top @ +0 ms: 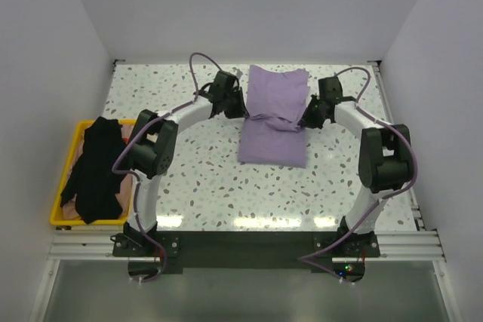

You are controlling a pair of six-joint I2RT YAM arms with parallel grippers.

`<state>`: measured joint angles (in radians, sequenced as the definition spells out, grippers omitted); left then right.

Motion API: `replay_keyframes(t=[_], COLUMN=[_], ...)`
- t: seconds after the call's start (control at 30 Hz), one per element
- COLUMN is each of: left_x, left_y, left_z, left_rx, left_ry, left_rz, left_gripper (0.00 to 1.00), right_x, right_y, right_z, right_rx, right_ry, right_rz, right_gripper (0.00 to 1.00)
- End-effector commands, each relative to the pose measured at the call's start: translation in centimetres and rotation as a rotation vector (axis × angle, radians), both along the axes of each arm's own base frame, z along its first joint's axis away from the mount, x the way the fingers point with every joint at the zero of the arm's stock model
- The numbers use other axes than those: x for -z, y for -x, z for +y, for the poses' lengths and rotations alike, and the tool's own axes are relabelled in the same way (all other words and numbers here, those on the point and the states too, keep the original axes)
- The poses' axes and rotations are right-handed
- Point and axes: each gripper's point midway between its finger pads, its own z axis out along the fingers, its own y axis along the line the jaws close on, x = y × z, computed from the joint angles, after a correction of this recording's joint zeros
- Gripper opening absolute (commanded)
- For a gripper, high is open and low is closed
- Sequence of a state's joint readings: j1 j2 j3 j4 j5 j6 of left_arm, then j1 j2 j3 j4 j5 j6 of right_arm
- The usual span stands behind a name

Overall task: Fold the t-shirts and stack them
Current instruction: Fold the tshirt

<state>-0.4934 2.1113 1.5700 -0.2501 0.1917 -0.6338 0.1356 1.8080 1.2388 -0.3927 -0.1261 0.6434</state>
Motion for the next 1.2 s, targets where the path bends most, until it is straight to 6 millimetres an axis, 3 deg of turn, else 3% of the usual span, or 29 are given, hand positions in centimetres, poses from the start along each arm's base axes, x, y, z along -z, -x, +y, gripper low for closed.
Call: replay_keyframes(t=[0.0, 0.1, 0.27, 0.33, 0.4, 0.43, 0.47, 0.57, 0.7, 0.8, 0.97, 1.0, 1.1, 1.13, 1.17], left_x=[-1.3, -1.1, -0.8, -1.2, -1.7, -2.2, -2.2, -4.3, -5.5, -5.4, -3.6, -3.4, -2.6, -2.8, -1.7], left_y=[-2.2, -2.9, -3.5, -3.7, -3.9, -4.1, -4.1, -4.1, -3.2, -1.9, -1.1, -1.1, -1.7, -2.0, -2.2], left_z=[-0.1, 0.0, 0.2, -0.1, 0.2, 0.3, 0.7, 1.7, 2.0, 1.1, -1.9, -2.3, -3.1, -3.4, -3.5], left_rx=[0.016, 0.016, 0.033, 0.053, 0.060, 0.061, 0.060, 0.039, 0.020, 0.028, 0.087, 0.096, 0.107, 0.115, 0.119], left_ry=[0.020, 0.021, 0.045, 0.071, 0.072, 0.076, 0.075, 0.072, 0.071, 0.050, 0.064, 0.066, 0.060, 0.066, 0.057], left_rz=[-0.053, -0.060, -0.061, -0.074, -0.086, -0.100, -0.106, -0.144, -0.146, -0.140, -0.104, -0.098, -0.099, -0.105, -0.093], left_gripper=[0.00, 0.00, 0.02, 0.09, 0.28, 0.32, 0.39, 0.48, 0.42, 0.29, 0.11, 0.10, 0.09, 0.09, 0.08], right_x=[-0.9, -0.7, -0.8, -1.2, -1.8, -2.2, -3.1, -5.1, -6.5, -6.8, -6.6, -5.3, -4.3, -3.1, -2.4], right_y=[-2.0, -2.5, -3.7, -4.1, -4.3, -4.5, -4.6, -4.4, -2.9, -1.4, -1.2, -1.4, -2.2, -2.3, -2.5], right_z=[0.2, 0.0, -0.8, -0.8, -1.3, -1.3, -1.6, -2.1, -2.0, -1.0, 3.1, 3.4, 3.7, 4.0, 4.1], right_rx=[-0.018, -0.011, 0.012, 0.008, 0.015, 0.013, 0.011, 0.003, -0.008, -0.035, -0.140, -0.148, -0.159, -0.179, -0.185], right_ry=[-0.030, -0.040, -0.074, -0.087, -0.087, -0.090, -0.085, -0.055, -0.003, 0.068, 0.133, 0.135, 0.139, 0.137, 0.141], right_rz=[-0.046, -0.046, -0.060, -0.069, -0.084, -0.097, -0.119, -0.160, -0.192, -0.198, -0.205, -0.173, -0.162, -0.139, -0.124], right_gripper=[0.00, 0.00, 0.16, 0.24, 0.34, 0.47, 0.51, 0.57, 0.57, 0.56, 0.55, 0.52, 0.50, 0.50, 0.49])
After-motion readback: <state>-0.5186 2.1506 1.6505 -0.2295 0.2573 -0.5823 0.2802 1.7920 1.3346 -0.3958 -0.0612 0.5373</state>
